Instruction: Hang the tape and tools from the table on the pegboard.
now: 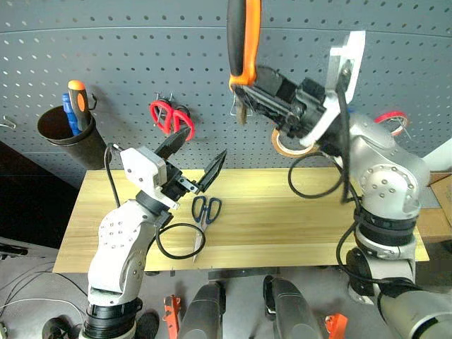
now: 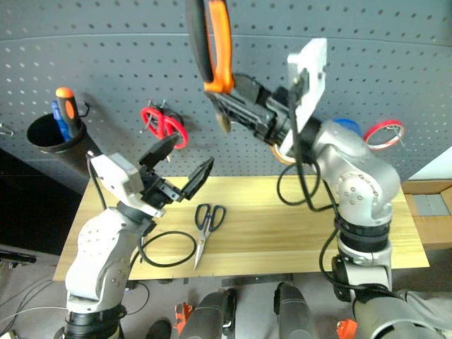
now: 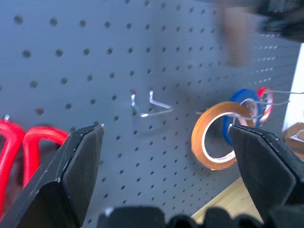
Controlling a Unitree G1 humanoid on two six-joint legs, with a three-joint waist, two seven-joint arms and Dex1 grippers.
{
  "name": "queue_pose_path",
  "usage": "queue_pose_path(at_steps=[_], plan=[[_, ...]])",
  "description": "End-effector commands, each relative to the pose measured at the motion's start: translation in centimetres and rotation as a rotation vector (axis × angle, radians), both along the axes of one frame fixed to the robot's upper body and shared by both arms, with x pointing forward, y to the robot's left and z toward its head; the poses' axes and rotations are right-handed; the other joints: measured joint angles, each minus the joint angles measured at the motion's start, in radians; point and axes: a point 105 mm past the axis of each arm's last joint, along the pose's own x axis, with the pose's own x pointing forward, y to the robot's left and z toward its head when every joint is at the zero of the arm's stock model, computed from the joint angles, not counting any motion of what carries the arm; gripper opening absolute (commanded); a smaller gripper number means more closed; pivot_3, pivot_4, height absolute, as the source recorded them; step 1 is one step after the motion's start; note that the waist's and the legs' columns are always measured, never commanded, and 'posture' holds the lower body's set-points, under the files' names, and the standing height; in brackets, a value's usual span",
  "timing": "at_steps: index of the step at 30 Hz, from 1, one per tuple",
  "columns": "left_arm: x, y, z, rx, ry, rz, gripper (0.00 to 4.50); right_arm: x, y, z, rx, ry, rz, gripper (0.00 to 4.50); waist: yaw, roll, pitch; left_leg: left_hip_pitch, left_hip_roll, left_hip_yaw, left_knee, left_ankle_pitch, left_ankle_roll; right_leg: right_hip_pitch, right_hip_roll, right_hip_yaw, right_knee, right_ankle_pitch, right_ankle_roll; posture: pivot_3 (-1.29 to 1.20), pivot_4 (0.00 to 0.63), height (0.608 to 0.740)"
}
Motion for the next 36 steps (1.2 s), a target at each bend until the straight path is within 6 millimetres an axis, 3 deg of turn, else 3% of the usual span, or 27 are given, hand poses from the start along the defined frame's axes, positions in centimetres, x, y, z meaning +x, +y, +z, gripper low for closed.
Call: queue_pose_path(at_steps=[1, 5, 12, 18, 24, 36], plan=[[-1.0, 0.0, 0.3, -0.008, -0.03, 0.027, 4.5, -0.4, 1.0, 2.6, 0.055, -0.173, -0.072, 1.77, 0.0, -0.002, -0.002, -0.003, 0.0, 0.0, 0.0, 0.0, 0.0, -0.004, 0.0, 0.0, 0.002, 0.0, 0.0, 0.0, 0.247, 0.74], [-0.8, 0.7, -0.5, -0.034, -0.001, 0.08, 4.5, 1.5, 2.8, 0.5, -0.017, -0.232, -0.181, 1.77, 0.0, -0.002, -0.002, -0.005, 0.0, 0.003, 0.001, 0.0, 0.0, -0.01, 0.0, 0.002, 0.008, 0.0, 0.0, 0.02, 0.246, 0.74], [-0.8, 0.9, -1.1, -0.032, 0.025, 0.106, 4.5, 3.2, 3.6, -1.4, 0.028, -0.234, -0.281, 1.77, 0.001, -0.002, -0.002, -0.005, 0.0, 0.004, 0.003, 0.001, -0.001, -0.01, 0.0, 0.003, 0.01, 0.0, 0.0, 0.03, 0.252, 0.74], [-0.7, 0.8, -1.2, -0.028, 0.028, 0.105, 4.5, 4.2, 2.8, -0.9, 0.079, -0.255, -0.352, 1.77, 0.001, -0.002, -0.002, -0.005, 0.0, 0.004, 0.003, 0.001, -0.002, -0.011, 0.0, 0.003, 0.011, 0.0, 0.0, 0.03, 0.251, 0.74], [-0.7, 0.8, -1.1, -0.011, 0.025, 0.112, 4.5, 4.5, 2.5, -1.8, 0.042, -0.287, -0.389, 1.77, 0.001, -0.002, -0.002, -0.005, 0.0, 0.004, 0.003, 0.001, -0.002, -0.012, 0.0, 0.003, 0.012, 0.0, 0.0, 0.04, 0.258, 0.74], [-0.6, 0.9, -1.5, 0.0, 0.042, 0.139, 4.5, 5.5, 2.9, -6.6, -0.074, -0.235, -0.467, 1.77, 0.001, -0.003, -0.003, -0.005, 0.0, 0.005, 0.003, 0.002, -0.003, -0.012, 0.001, 0.004, 0.013, 0.0, 0.0, 0.04, 0.269, 0.74]])
